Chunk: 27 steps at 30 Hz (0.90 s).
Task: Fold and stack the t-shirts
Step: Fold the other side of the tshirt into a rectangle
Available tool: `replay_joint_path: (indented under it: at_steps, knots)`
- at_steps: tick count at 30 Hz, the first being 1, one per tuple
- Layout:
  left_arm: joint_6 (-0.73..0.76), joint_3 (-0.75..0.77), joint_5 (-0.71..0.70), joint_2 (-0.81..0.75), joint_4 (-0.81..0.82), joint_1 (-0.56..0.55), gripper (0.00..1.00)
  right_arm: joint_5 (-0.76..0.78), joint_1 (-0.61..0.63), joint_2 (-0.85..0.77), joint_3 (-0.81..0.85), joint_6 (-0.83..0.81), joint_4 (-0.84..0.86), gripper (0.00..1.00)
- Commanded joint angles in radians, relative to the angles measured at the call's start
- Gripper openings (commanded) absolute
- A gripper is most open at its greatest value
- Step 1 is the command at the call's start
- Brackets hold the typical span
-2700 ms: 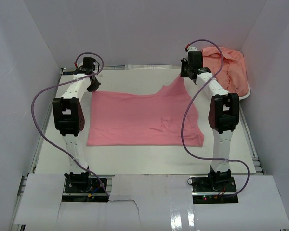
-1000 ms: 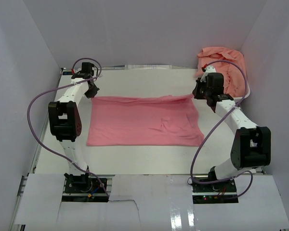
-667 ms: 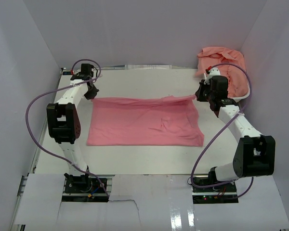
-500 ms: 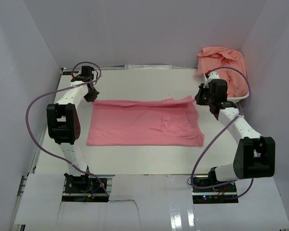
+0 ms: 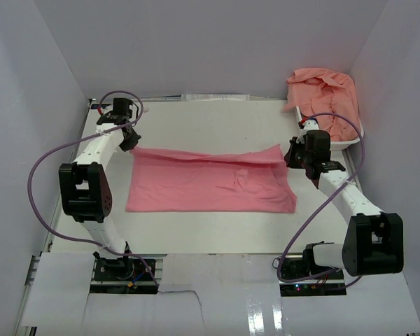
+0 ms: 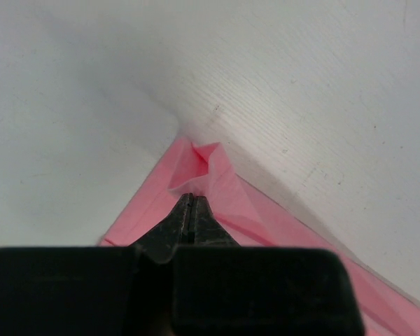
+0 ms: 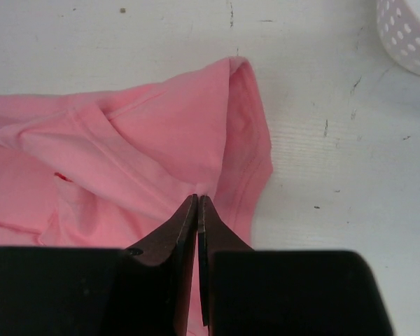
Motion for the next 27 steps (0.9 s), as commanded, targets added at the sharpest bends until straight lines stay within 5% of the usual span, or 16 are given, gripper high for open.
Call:
replay_joint_path:
  at_steps: [1,20,23,25,27]
  knots:
    - [-0.003,-0.015,-0.026,-0.077,0.013,0.004,0.00,0.014,-0.006,-0.048,-0.027,0.003,0.004,0.08]
    - [-0.049,-0.278,-0.003,-0.129,0.019,0.004,0.00,-0.022,-0.004,0.076,-0.030,0.015,-0.223,0.08]
    - [-0.055,-0.306,0.012,-0.138,0.016,0.004,0.01,0.014,-0.003,0.079,-0.027,0.032,-0.258,0.17]
    - [-0.041,-0.317,0.020,-0.138,0.013,0.004,0.11,0.050,-0.003,0.070,-0.027,0.040,-0.277,0.35]
    - [-0.044,-0.323,-0.008,-0.150,0.008,0.004,0.59,0.083,-0.003,0.044,-0.028,0.049,-0.274,0.46]
